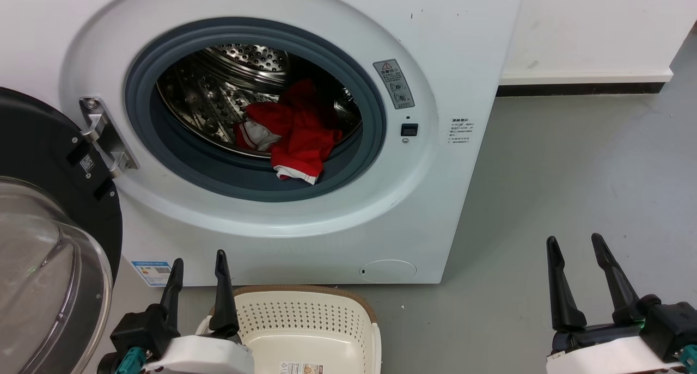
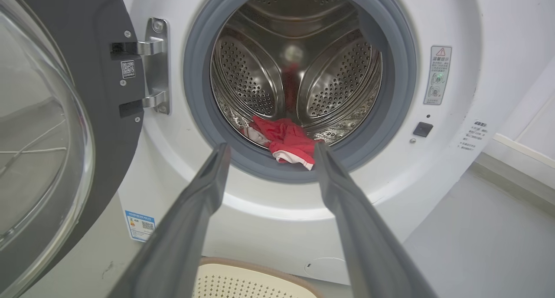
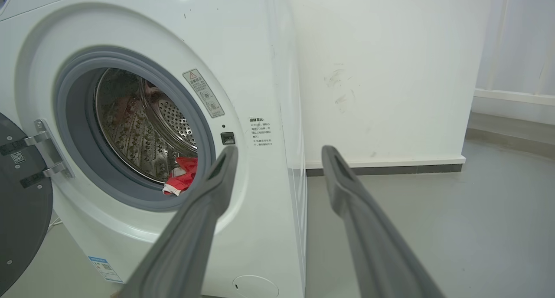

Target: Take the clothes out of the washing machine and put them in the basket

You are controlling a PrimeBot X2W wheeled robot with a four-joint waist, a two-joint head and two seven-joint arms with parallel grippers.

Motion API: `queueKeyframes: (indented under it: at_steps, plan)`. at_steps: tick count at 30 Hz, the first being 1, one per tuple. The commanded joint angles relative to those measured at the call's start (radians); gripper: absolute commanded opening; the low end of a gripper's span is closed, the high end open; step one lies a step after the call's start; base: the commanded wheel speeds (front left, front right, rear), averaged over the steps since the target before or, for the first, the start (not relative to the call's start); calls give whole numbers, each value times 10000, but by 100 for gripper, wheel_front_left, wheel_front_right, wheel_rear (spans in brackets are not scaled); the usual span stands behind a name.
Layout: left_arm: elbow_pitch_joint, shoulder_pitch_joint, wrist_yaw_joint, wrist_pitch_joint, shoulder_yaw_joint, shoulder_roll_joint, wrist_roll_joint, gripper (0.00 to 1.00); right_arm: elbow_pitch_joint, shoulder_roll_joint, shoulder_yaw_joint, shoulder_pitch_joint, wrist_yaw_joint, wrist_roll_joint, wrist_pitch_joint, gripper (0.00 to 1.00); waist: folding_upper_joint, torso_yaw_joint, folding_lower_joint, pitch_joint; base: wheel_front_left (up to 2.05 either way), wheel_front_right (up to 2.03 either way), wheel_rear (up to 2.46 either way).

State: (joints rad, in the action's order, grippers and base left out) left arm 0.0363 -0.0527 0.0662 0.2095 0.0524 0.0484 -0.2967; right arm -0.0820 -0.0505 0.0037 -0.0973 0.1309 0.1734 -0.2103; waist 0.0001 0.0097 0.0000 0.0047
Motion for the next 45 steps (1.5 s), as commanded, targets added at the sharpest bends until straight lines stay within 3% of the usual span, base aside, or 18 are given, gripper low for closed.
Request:
queueKeyframes:
  at_steps: [1, 27, 45]
  plan:
    - [-94, -65, 68, 92, 10, 25, 237, 100, -124, 2, 19, -78, -3, -269, -91, 100, -1, 4, 0, 1, 0, 0, 0]
    - [-125, -334, 196, 584, 121, 28, 1857, 100, -467, 6, 76, -374, -5, -1920, -570, 100, -1, 40, 0, 49, 0, 0, 0]
    - [137, -391, 25, 585, -17, 27, 1589, 100, -269, 7, -58, -406, -5, -1465, -552, 100, -1, 28, 0, 19, 0, 0, 0]
